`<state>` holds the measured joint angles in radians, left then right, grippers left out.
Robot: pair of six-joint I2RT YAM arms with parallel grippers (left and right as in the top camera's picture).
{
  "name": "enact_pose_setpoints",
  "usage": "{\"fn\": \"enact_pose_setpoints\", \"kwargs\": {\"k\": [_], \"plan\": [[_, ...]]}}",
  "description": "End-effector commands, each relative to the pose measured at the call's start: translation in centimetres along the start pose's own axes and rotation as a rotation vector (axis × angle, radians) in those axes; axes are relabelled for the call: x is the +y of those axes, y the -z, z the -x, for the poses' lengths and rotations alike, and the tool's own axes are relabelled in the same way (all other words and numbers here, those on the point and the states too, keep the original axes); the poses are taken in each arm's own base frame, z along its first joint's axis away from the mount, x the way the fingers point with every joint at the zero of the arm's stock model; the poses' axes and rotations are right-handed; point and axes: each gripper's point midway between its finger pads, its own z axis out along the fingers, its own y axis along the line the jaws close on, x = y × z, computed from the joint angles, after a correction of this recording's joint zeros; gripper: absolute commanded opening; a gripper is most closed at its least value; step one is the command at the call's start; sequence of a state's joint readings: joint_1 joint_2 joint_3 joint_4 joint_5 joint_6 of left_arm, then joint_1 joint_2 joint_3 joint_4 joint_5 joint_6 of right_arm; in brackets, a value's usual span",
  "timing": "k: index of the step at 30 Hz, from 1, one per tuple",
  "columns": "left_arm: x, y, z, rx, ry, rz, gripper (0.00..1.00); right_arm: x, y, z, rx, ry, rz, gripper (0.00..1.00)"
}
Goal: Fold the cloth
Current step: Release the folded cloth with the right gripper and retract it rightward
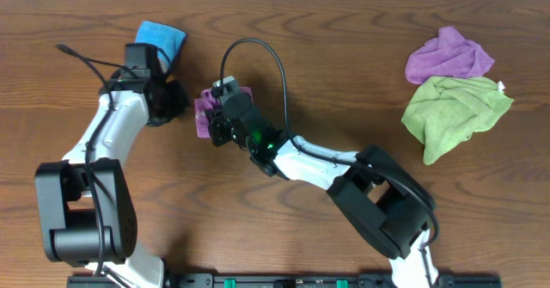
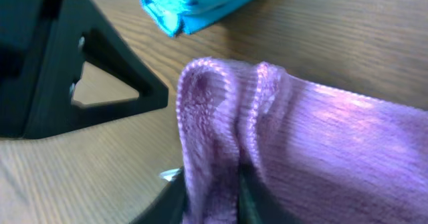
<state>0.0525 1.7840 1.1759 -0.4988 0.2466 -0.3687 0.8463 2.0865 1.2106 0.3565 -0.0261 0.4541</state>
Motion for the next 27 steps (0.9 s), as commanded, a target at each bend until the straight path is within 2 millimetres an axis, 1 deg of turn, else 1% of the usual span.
{"fn": "enact_pose_setpoints", "kwargs": {"k": [1,2,4,8,12,13,14,16,18,19,20,21,22,23,24,25,26,27], "plan": [[0.2,2.2,2.2,-0.071,0.007,-0.004,0.06,1.3,-0.3,0.5,-0.022,0.028,0.024,0.34],[0.5,2.3,2.3,-0.074,0.014,-0.003,0.06,1.6,-0.3,0.7,-0.031,0.03,0.032,0.39],[0.8,2.6,2.4,-0.076,0.022,0.0,0.06,2.2,-0.3,1.1,-0.053,0.033,0.048,0.44],[1.2,3.0,2.7,-0.084,0.025,0.004,0.06,3.1,-0.2,2.0,-0.088,0.036,0.075,0.46],[1.4,3.1,2.7,-0.084,0.031,0.006,0.06,3.1,0.2,3.1,-0.11,0.036,0.074,0.49],[1.6,3.2,2.5,-0.08,0.034,0.009,0.16,3.1,0.5,3.5,-0.117,0.035,0.072,0.51],[1.7,3.3,2.4,-0.075,0.037,0.012,0.22,2.9,0.7,3.8,-0.118,0.033,0.065,0.52],[2.1,3.5,1.9,-0.054,0.046,0.022,0.32,2.4,1.5,4.5,-0.114,0.028,0.045,0.54],[2.3,3.7,1.3,-0.033,0.054,0.029,0.37,1.9,2.3,5.0,-0.098,0.022,0.025,0.56],[2.4,3.8,1.1,-0.023,0.056,0.033,0.43,1.6,2.6,5.1,-0.086,0.019,0.013,0.56],[2.4,3.9,0.8,-0.016,0.058,0.036,0.45,1.2,3.0,5.2,-0.073,0.015,0.0,0.57],[2.4,4.0,0.6,-0.008,0.059,0.035,0.51,0.8,3.4,5.2,-0.059,0.012,-0.013,0.59],[2.3,4.1,0.4,0.0,0.06,0.026,0.58,0.5,3.9,5.3,-0.046,0.008,-0.025,0.64],[2.1,4.2,0.2,0.011,0.063,0.015,0.73,0.0,4.5,5.4,-0.029,0.004,-0.042,0.75],[2.0,4.2,0.1,0.019,0.065,0.004,0.86,-0.2,4.9,5.5,-0.019,0.004,-0.05,0.88],[1.7,4.2,-0.2,0.032,0.068,-0.017,0.98,-0.6,5.5,5.5,-0.003,0.004,-0.065,0.99],[1.4,4.2,-0.4,0.047,0.071,-0.037,0.95,-0.9,6.2,5.6,0.015,0.007,-0.079,0.99],[1.1,4.3,-0.7,0.061,0.075,-0.058,0.95,-1.4,7.2,5.5,0.042,0.014,-0.099,0.99]]}}
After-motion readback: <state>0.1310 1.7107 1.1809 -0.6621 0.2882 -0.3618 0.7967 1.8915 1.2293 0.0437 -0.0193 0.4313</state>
